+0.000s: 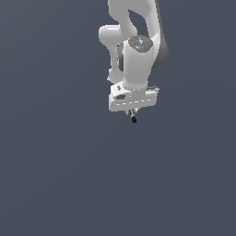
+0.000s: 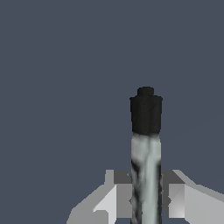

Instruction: Pick up the object and move it to a goal position.

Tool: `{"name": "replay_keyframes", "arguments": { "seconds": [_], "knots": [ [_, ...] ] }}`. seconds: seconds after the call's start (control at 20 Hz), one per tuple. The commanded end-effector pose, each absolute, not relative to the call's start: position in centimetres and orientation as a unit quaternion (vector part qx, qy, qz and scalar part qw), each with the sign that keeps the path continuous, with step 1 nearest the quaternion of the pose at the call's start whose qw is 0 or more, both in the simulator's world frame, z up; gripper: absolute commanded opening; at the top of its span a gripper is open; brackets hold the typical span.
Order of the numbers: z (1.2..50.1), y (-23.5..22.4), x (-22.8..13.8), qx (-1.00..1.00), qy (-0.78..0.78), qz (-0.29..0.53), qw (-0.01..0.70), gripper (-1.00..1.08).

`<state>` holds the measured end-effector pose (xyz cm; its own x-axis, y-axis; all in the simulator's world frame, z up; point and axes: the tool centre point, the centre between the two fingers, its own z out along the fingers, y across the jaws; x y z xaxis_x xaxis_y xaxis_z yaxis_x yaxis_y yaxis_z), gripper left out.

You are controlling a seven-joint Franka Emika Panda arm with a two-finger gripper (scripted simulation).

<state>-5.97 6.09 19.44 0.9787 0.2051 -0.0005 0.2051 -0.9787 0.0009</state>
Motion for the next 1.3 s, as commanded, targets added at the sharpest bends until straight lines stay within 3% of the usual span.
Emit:
{"name": "replay_keyframes", "arguments": {
  "seconds": [0.0, 0.75, 1.25],
  "knots": [
    [22.0, 6.5, -6.9, 0.995, 0.103, 0.0, 0.001, -1.0],
    [37.6, 9.1, -12.2, 0.995, 0.103, 0.0, 0.001, -1.0],
    [43.7, 10.1, -14.0, 0.995, 0.103, 0.0, 0.0, -1.0]
  ]
}}
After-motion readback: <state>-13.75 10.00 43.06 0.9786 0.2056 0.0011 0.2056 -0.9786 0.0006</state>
